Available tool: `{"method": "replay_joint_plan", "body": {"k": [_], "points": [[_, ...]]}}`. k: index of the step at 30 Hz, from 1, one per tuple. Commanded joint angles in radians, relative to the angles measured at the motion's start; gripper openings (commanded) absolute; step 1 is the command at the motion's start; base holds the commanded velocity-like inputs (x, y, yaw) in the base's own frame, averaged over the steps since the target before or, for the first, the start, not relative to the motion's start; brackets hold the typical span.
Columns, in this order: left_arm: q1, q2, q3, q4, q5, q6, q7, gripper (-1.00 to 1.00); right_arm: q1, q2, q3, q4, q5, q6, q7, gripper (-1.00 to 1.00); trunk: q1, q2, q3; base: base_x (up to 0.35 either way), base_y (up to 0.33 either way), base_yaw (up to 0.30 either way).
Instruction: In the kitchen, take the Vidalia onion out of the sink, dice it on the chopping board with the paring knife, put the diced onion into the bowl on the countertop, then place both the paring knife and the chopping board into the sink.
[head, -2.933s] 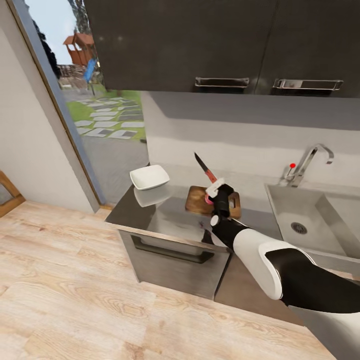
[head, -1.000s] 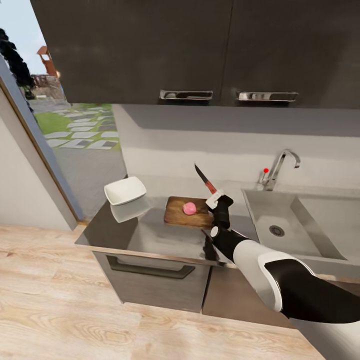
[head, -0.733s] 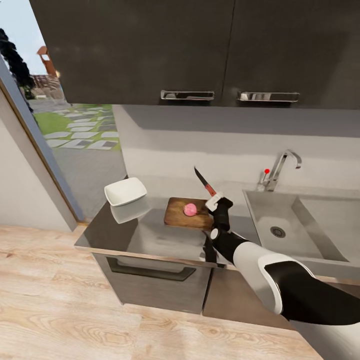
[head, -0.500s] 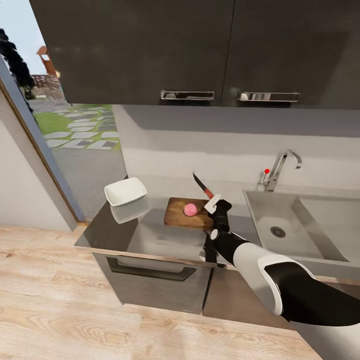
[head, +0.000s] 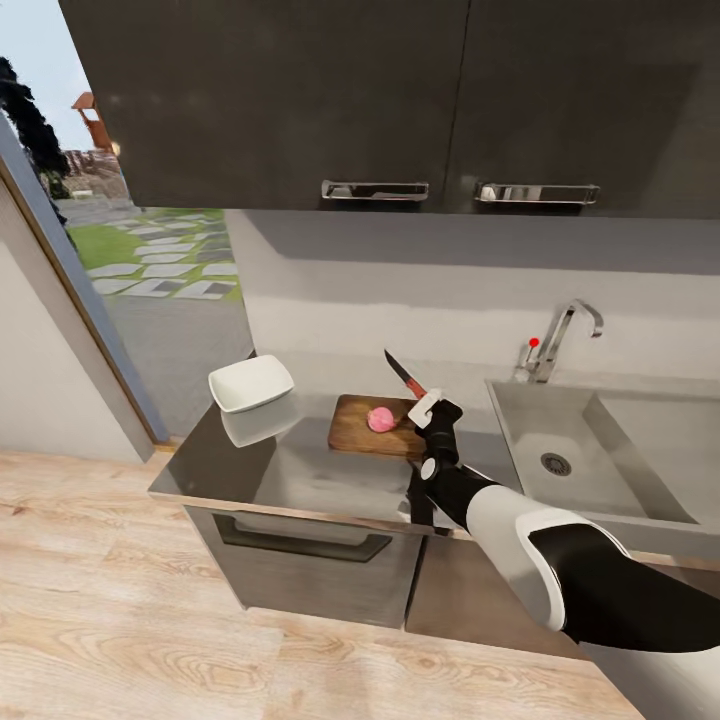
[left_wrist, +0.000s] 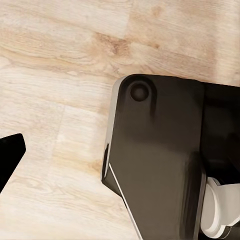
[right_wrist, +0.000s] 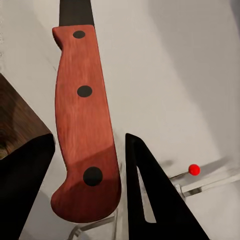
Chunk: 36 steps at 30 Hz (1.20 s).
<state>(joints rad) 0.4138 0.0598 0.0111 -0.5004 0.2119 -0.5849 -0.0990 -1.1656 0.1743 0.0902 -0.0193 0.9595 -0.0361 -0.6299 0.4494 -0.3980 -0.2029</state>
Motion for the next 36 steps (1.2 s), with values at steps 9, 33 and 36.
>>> {"method": "replay_joint_plan", "body": {"k": [9, 33, 36], "points": [[0.000, 0.000, 0.001, -0.002, 0.011, 0.001, -0.010, 1.00, -0.001, 0.000, 0.008, 0.002, -0.008, -0.003, 0.051, -1.00, 0.001, -0.002, -0.002, 0.000, 0.000, 0.000], [0.000, -0.001, 0.001, -0.001, 0.011, 0.002, -0.010, 1.00, 0.035, 0.000, 0.011, 0.002, -0.007, -0.004, 0.104, -1.00, 0.001, -0.002, -0.002, 0.000, 0.000, 0.000], [0.000, 0.000, 0.001, -0.002, 0.011, 0.002, -0.010, 1.00, 0.035, 0.000, 0.011, 0.002, -0.007, -0.004, 0.107, -1.00, 0.001, -0.002, -0.002, 0.000, 0.000, 0.000]]}}
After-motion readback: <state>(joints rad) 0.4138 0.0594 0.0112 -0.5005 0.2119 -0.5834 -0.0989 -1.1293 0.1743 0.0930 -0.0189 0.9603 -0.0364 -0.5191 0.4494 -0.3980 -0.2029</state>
